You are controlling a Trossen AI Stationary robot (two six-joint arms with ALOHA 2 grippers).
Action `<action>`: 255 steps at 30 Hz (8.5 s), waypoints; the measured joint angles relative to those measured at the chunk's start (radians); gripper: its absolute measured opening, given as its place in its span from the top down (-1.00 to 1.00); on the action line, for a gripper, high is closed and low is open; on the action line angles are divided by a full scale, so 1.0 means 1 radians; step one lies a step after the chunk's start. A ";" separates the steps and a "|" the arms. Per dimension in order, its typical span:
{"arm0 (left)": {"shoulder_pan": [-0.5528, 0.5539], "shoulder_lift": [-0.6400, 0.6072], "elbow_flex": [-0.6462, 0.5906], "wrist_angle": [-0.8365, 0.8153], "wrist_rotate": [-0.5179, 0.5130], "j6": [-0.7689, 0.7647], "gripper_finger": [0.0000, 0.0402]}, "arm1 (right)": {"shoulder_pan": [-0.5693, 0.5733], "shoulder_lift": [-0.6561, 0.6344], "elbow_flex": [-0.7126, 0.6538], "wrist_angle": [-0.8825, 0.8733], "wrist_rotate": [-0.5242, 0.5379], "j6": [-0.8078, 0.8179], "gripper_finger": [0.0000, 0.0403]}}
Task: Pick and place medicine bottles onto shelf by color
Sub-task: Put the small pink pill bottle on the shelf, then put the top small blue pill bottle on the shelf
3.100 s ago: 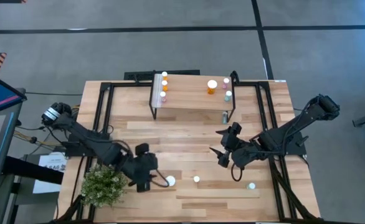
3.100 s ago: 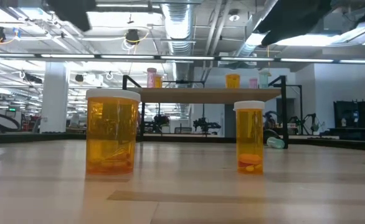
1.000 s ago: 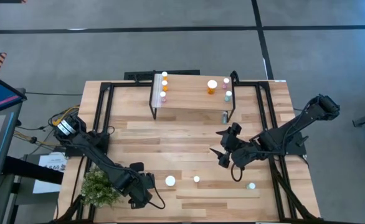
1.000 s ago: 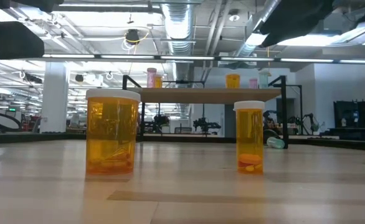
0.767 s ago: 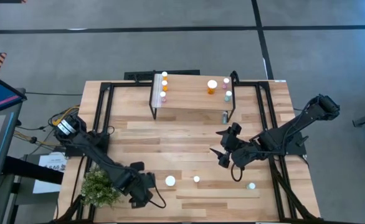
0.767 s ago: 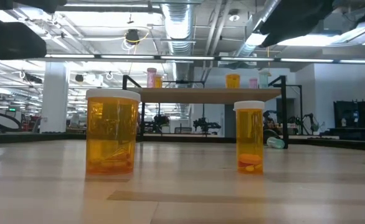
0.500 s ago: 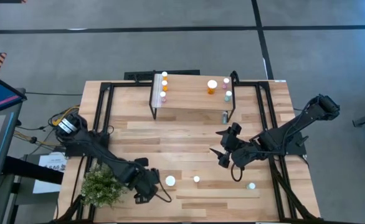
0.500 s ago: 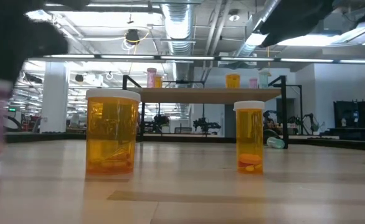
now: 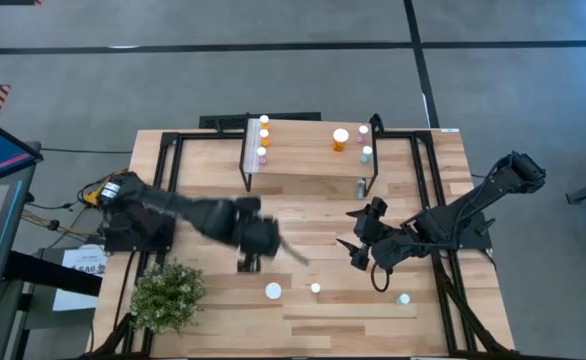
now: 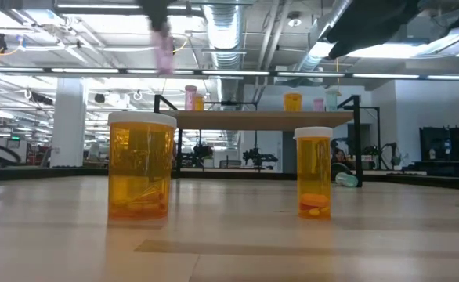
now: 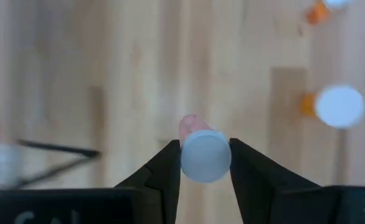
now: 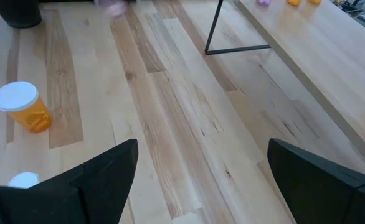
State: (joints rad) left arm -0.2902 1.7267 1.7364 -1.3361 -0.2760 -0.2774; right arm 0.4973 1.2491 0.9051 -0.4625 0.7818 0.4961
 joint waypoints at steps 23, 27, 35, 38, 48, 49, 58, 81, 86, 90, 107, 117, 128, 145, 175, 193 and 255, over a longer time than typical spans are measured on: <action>0.721 0.062 0.345 0.065 0.271 0.609 0.49 | -0.001 0.000 0.000 0.007 0.000 0.056 -0.87; 0.755 0.112 0.396 0.057 0.299 0.632 0.49 | -0.004 0.000 0.000 0.015 0.001 0.056 -0.87; 0.783 0.287 0.623 -0.050 0.298 0.679 0.49 | -0.009 0.000 0.000 0.032 0.002 0.061 -0.87; 0.807 0.297 0.585 -0.047 0.296 0.702 0.49 | -0.009 0.000 0.000 0.032 0.001 0.062 -0.87; 0.868 0.355 0.581 -0.019 0.328 0.686 0.49 | -0.006 0.000 0.000 0.026 0.001 0.081 -0.87; 0.868 0.354 0.578 -0.005 0.334 0.687 0.49 | -0.006 0.000 0.000 0.026 0.001 0.082 -0.87; 0.868 0.355 0.576 -0.016 0.415 0.684 0.49 | -0.006 0.000 0.000 0.027 -0.002 0.091 -0.87; 0.897 0.415 0.577 -0.073 0.419 0.639 0.44 | -0.006 0.000 0.000 0.029 -0.048 0.109 -0.87; 0.896 0.435 0.572 -0.067 0.404 0.635 0.31 | -0.006 0.000 0.000 0.026 -0.048 0.108 -0.87; 0.896 0.427 0.575 -0.058 0.400 0.626 0.23 | -0.006 0.000 0.000 0.024 -0.048 0.108 -0.87; 0.875 0.408 0.618 -0.042 0.289 0.610 -0.05 | -0.006 0.000 0.000 0.022 -0.049 0.106 -0.87; 0.860 0.358 0.619 -0.032 0.281 0.655 -0.13 | -0.006 0.000 0.000 0.021 -0.050 0.118 -0.87; 0.856 0.179 0.612 0.118 0.376 0.585 -0.01 | -0.016 0.000 0.000 -0.137 -0.050 0.287 -0.87; 0.537 -0.043 0.321 0.434 0.296 0.573 0.35 | -0.170 0.322 0.000 -0.377 -0.134 0.659 -0.87; 0.155 -0.606 -1.085 1.999 -0.031 0.405 0.37 | -0.182 0.164 -0.371 0.149 0.085 0.805 -0.87; 0.157 -0.594 -1.085 1.962 -0.072 0.408 0.37 | -0.412 0.263 -0.338 0.312 0.007 0.596 -0.87; 0.157 -0.593 -1.085 1.933 -0.071 0.373 0.37 | -0.579 0.263 -0.338 0.182 -0.108 0.584 -0.52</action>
State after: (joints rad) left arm -0.1329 1.1336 0.6514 0.5968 -0.3466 0.0956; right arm -0.0818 1.5124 0.5670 -0.2802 0.6742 1.0802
